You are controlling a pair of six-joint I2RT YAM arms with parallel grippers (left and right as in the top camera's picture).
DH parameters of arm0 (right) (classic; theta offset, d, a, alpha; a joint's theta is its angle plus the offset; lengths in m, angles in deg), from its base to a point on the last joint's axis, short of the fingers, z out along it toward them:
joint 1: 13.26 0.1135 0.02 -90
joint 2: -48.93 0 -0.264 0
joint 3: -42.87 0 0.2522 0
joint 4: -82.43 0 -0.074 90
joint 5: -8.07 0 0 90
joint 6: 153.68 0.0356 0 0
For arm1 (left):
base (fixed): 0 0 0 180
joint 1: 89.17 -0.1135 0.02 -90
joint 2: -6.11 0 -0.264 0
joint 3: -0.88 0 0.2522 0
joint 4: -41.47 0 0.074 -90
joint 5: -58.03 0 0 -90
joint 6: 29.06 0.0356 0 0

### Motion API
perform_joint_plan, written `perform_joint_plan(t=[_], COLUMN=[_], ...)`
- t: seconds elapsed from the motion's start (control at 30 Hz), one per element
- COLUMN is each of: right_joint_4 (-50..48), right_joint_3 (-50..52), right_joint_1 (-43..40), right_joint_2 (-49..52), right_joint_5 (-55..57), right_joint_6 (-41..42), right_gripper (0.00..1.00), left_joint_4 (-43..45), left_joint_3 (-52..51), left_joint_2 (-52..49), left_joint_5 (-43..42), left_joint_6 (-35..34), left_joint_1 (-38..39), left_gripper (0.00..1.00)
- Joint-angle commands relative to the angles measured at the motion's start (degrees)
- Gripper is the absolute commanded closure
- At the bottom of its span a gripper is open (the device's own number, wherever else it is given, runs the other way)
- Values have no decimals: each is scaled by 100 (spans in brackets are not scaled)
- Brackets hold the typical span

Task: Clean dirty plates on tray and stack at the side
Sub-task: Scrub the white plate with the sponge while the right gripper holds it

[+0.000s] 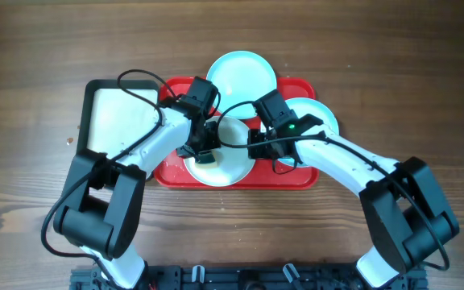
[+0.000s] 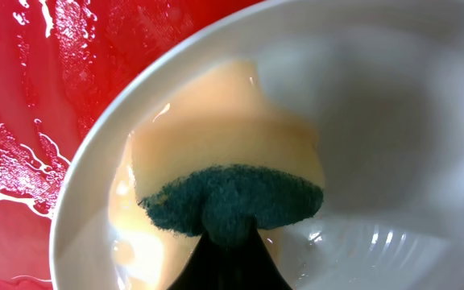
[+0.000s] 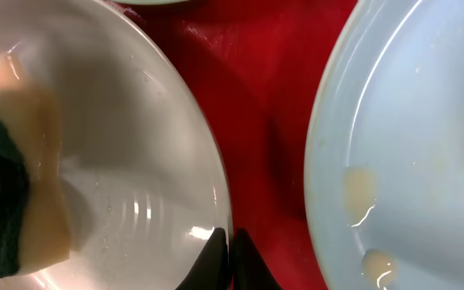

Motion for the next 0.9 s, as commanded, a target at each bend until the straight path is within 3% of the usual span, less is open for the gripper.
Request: perform_joint_plan(t=[0.0, 0.33, 0.6, 0.87], right_joint_4=[-114, -96, -96, -96], right_joint_3=[24, 24, 24, 24], right_joint_1=[157, 157, 157, 157], right_joint_2=[133, 133, 133, 133], right_joint_5=[-225, -227, -229, -227], right_joint_6=[63, 61, 59, 61], right_gripper=[96, 96, 96, 96], left_joint_4=[-96, 188, 697, 955], left_joint_3=[-74, -345, -439, -258], left_joint_2=[-262, -262, -262, 157], left_joint_5=[-155, -518, -1921, -2232], left_joint_6=[-103, -192, -245, -223], left_joint_1=[61, 70, 70, -31], left_gripper=[96, 96, 96, 96])
